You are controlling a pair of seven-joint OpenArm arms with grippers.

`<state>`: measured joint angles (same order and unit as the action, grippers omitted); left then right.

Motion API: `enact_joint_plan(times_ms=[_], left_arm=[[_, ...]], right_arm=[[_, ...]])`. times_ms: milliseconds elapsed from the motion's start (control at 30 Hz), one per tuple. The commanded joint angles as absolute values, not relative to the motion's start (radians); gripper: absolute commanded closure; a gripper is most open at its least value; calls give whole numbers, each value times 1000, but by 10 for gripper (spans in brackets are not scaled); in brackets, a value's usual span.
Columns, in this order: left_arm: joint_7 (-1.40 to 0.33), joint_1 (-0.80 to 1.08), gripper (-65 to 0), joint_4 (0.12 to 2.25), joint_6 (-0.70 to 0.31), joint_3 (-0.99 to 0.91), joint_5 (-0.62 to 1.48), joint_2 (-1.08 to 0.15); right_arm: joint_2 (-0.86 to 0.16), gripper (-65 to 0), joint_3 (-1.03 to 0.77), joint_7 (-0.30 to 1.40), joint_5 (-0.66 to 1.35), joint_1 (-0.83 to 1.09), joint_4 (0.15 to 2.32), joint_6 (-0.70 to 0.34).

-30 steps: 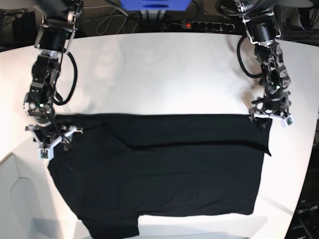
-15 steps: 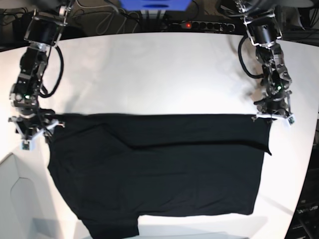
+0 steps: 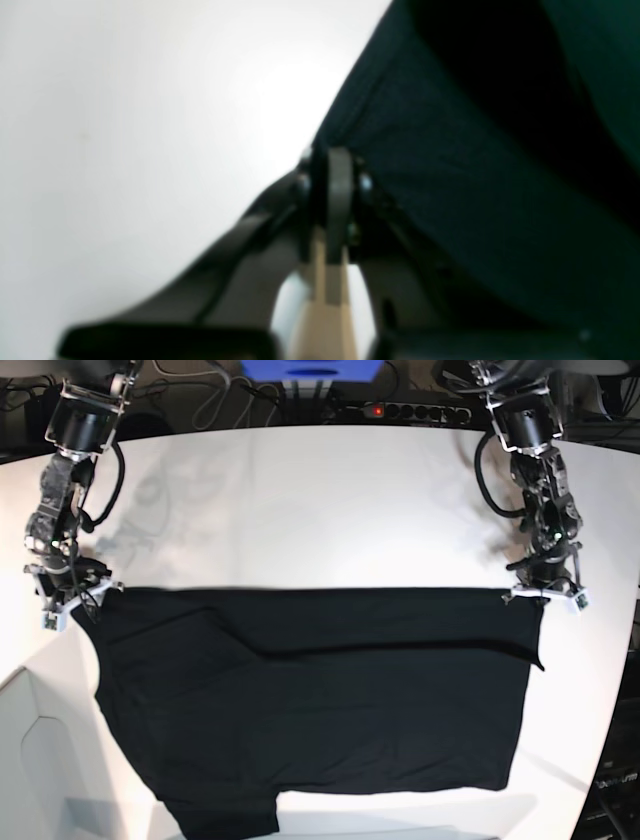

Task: Fold the T-shirt properly
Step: 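Lift the shoulder edge with both grippers and pull it over the shirt, then raise the held shirt edge and drag it back toward the arms' bases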

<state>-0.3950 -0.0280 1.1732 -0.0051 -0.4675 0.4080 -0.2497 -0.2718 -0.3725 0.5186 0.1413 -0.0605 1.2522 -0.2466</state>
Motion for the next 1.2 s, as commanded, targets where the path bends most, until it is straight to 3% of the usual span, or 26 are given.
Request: enact_joint_plan(times_ms=[0, 133, 300, 400, 833, 967, 1167], left_arm=[[-426, -31, 0, 1179, -5, -467, 407, -257], [-426, -25, 0, 1179, -5, -467, 407, -257], [-427, -2, 0, 1188, -5, -467, 407, -259], [-429, 21, 0, 1218, -5, -473, 407, -259], [-433, 91, 0, 1466, 2, -475, 407, -265], [-538, 54, 0, 1531, 1, -510, 406, -272], [-728, -79, 0, 1569, -5, -604, 406, -277]], right_arm=[[-289, -353, -377, 524, 134, -73, 1250, -251], [-308, -327, -377, 527, 136, -54, 1227, -260], [-309, -114, -378, 526, 136, -25, 1230, -414], [-317, 0, -380, 526, 136, 2, 1262, -441], [-337, 0, -380, 538, 134, 82, 1620, -443], [-357, 0, -378, 555, 134, 24, 1639, -441], [-398, 0, -380, 708, 134, -133, 1636, -441]])
